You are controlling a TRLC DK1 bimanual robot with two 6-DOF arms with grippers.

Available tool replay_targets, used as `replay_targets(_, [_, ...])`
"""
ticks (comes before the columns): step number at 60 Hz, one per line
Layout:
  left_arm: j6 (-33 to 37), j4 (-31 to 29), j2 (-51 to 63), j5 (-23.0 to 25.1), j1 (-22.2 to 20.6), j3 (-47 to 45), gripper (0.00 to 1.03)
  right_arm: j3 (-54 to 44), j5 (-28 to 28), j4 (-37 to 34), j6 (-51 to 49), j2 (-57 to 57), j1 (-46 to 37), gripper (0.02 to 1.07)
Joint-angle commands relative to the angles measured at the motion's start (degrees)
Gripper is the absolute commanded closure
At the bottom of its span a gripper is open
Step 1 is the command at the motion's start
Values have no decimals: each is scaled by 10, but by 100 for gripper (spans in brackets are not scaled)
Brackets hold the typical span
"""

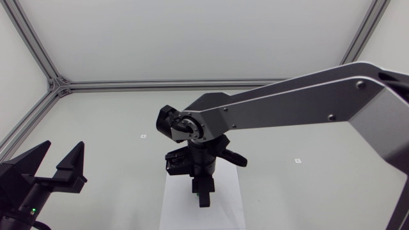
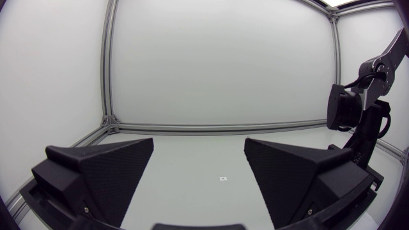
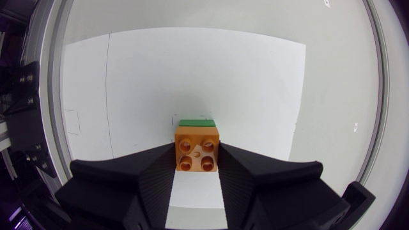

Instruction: Pick up the orange 2x2 brick with the right arm and stack it on top of the green 2x2 brick in the center

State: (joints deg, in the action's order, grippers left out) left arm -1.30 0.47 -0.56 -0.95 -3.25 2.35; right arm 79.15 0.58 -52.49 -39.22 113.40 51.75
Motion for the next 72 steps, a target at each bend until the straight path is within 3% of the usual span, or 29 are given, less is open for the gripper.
replay_targets(1, [3,-6,-1,2,-4,-23,4,2,6,-13,-5,28,-3,101])
replay_targets(23, [3,-6,-1,2,-4,-23,4,-18,-33,3,-4,17,-15,101])
replay_targets(53, [3,-6,-1,2,-4,-23,4,-14,6,5,31,27,12,101])
replay_targets(72, [3,-6,-1,2,-4,-23,4,-6,-12,-12,20,45,0,101])
